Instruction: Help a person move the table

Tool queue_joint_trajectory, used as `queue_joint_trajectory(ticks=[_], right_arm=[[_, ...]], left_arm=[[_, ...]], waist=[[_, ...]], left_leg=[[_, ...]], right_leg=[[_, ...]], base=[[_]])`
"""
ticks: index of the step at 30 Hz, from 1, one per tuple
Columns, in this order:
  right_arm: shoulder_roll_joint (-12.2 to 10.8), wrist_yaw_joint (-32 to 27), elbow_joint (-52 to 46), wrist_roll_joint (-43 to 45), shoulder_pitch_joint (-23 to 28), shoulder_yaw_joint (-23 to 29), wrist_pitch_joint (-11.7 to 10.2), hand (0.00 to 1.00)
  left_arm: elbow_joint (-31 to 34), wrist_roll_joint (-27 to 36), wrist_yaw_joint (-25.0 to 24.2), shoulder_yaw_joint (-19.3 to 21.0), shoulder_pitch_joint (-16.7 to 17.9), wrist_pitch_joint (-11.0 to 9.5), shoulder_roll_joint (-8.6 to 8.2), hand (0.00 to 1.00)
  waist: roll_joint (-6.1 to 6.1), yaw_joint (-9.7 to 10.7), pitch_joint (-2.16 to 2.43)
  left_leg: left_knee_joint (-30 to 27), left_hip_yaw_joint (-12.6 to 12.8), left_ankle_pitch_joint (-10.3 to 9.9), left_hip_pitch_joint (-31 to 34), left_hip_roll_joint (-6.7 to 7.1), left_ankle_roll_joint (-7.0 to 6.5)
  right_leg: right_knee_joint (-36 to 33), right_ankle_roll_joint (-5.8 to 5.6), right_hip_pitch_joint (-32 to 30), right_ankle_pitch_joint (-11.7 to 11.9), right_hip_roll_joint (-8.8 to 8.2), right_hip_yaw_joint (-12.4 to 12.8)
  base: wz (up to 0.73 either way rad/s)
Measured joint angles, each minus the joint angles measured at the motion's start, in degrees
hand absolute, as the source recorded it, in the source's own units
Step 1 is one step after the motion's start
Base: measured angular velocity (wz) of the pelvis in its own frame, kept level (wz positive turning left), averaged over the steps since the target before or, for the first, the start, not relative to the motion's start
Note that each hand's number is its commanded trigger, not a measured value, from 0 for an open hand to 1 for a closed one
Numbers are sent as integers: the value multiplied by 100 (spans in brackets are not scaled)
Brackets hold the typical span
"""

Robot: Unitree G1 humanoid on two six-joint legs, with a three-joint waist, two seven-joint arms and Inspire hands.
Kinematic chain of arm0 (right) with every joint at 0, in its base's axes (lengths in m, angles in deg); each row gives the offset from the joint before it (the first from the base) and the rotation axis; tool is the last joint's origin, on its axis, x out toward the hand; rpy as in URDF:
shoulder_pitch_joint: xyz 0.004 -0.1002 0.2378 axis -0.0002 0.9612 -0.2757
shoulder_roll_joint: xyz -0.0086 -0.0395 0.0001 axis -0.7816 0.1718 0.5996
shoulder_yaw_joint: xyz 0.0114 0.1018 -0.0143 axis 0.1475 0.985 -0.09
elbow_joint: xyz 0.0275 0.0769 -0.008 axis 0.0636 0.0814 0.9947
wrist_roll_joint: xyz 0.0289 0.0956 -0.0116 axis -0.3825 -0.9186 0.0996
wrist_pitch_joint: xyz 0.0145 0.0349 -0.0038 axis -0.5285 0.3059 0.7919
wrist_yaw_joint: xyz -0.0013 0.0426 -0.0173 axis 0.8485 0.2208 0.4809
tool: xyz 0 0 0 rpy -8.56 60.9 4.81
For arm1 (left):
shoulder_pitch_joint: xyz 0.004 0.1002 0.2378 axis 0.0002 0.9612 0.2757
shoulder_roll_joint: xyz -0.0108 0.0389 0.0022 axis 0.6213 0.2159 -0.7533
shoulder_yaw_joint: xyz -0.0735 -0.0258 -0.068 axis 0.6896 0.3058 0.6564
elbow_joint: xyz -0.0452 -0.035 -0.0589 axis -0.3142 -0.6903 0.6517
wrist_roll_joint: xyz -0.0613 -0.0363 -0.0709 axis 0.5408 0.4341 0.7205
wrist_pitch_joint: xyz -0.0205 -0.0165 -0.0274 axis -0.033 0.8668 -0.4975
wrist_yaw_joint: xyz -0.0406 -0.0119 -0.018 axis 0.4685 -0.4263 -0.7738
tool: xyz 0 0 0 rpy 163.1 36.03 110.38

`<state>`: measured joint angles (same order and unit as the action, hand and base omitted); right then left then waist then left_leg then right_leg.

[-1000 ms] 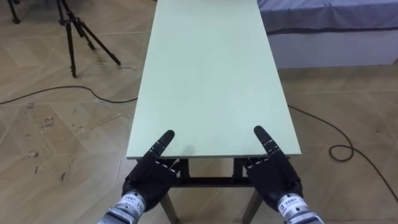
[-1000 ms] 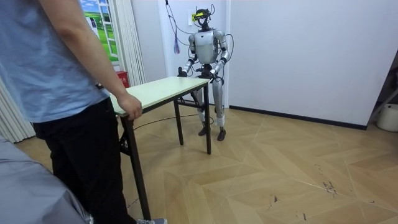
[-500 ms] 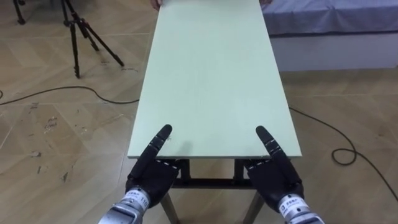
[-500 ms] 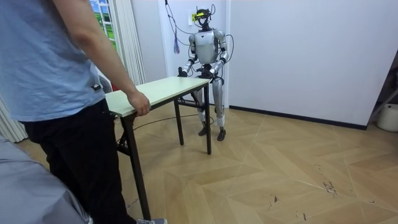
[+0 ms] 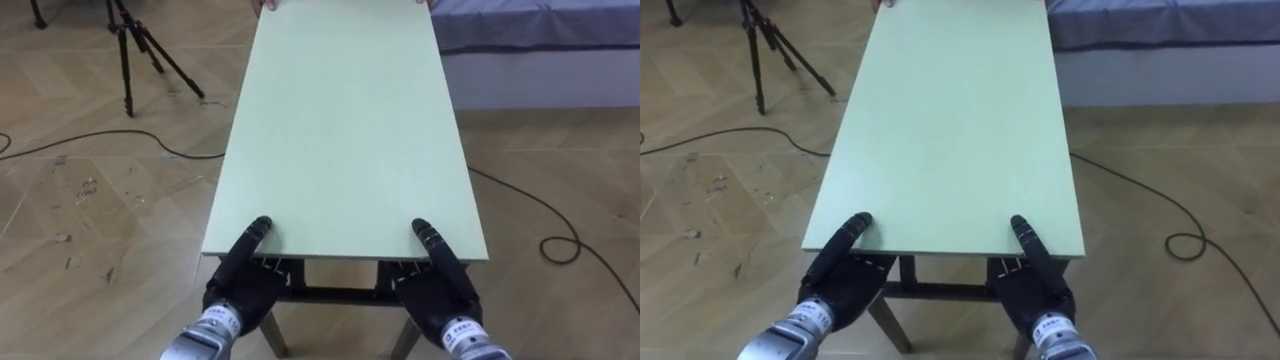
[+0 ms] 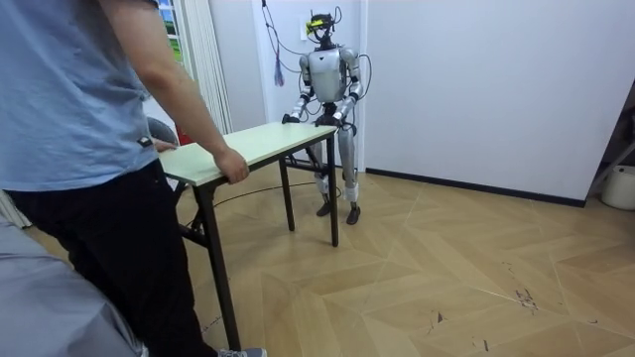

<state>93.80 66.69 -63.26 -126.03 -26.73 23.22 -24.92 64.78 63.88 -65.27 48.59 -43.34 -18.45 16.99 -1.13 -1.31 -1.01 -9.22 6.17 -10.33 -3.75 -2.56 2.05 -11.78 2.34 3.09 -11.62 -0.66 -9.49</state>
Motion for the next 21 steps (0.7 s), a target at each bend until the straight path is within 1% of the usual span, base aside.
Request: queue_joint_trajectory(ticks=[2, 7, 21], right_arm=[[-1, -25, -4, 6, 0, -68, -117, 100], [-9, -40, -5, -4, 5, -87, -118, 100], [-14, -45, -7, -14, 2, -113, -118, 100]], left_arm=[[0, -54, 22, -15, 2, 6, -1, 100], [0, -220, 33, -14, 8, 0, 0, 100], [-14, -374, 42, -14, 8, -32, -7, 100]], waist=[[26, 2, -14], [42, 1, -25], [26, -14, -26]], left_leg=[[19, 2, -1, -11, 8, 1], [97, 2, -1, -81, 17, 1], [96, 22, -1, -80, 7, 1]], right_leg=[[9, -1, 10, 1, 1, 10], [22, -3, 39, 1, -19, 4], [22, -3, 32, 1, -20, 4]], base=[[0], [-1], [0]])
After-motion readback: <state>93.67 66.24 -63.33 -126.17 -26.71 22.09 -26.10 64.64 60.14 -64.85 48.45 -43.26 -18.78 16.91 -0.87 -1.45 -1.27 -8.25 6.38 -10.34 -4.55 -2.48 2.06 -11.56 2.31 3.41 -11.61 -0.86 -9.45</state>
